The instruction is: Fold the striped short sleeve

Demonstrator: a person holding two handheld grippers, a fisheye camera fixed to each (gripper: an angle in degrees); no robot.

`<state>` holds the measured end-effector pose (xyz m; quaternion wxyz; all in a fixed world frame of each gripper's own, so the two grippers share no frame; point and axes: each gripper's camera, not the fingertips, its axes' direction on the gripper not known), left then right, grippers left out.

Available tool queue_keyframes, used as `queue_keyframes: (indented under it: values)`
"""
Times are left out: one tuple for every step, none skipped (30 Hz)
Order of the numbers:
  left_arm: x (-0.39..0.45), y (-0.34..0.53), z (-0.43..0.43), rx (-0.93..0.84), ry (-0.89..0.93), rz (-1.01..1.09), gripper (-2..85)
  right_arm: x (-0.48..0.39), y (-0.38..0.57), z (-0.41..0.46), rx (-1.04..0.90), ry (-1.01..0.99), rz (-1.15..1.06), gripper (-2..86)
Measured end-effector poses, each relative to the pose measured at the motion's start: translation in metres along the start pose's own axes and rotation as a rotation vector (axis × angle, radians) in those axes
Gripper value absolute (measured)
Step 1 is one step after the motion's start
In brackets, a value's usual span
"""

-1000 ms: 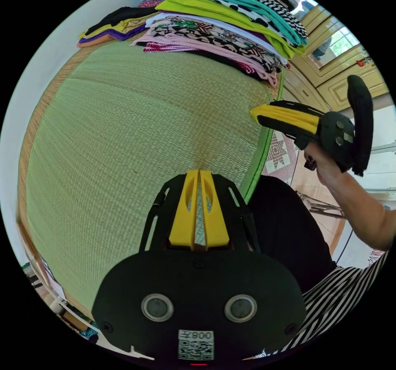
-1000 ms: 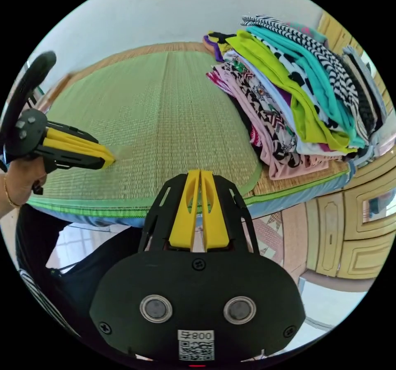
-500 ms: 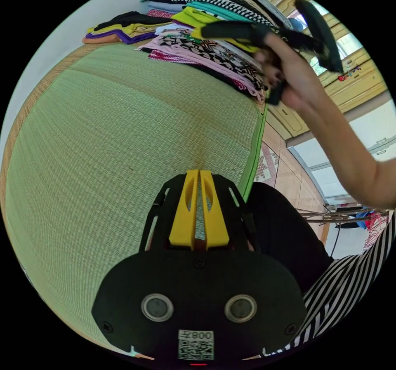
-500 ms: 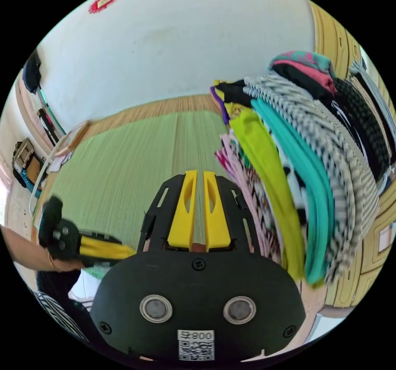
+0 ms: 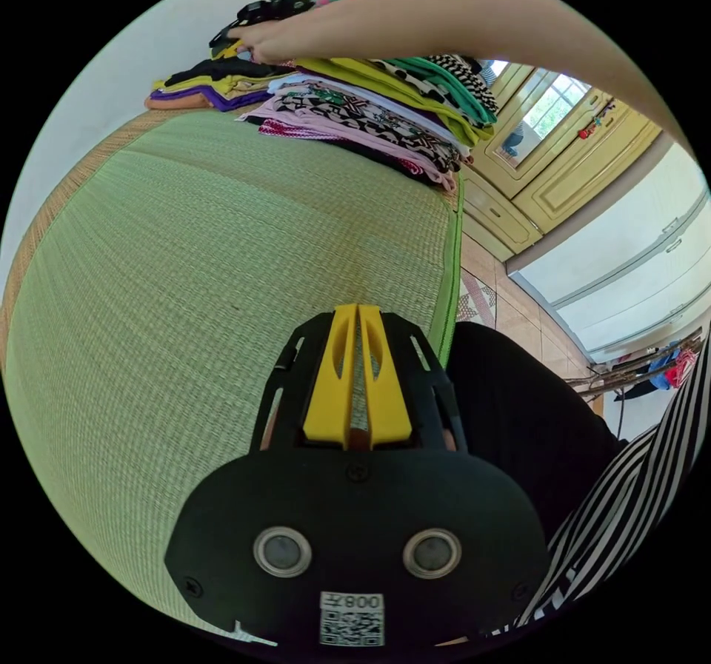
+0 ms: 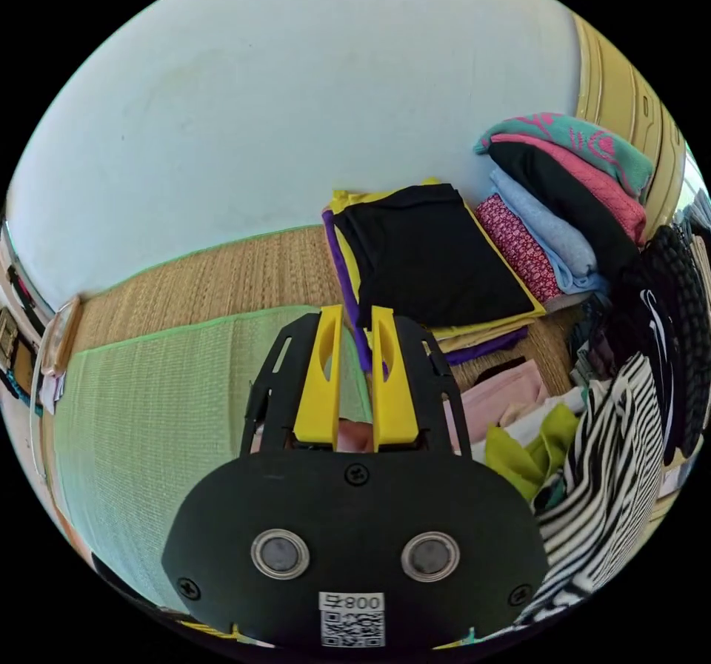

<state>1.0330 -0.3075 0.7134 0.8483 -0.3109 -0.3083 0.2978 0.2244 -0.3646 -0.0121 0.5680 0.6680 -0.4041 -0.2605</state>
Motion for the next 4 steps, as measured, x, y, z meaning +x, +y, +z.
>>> queue_keyframes:
  values:
    - [-0.003,0.005,0.008,0.001,-0.007,0.003,0.4,0.001,-0.004,0.003,-0.003,0.008,0.004,7.0]
    - [-0.007,0.011,0.017,0.004,-0.015,0.005,0.4,0.003,-0.012,0.010,-0.008,0.023,0.013,6.8]
    - [-0.009,0.014,0.021,0.005,-0.019,0.007,0.4,0.005,-0.018,0.018,-0.028,0.032,0.017,6.7]
    - [-0.012,0.019,0.030,0.006,-0.028,0.011,0.4,0.006,-0.021,0.022,-0.041,0.037,0.018,6.6]
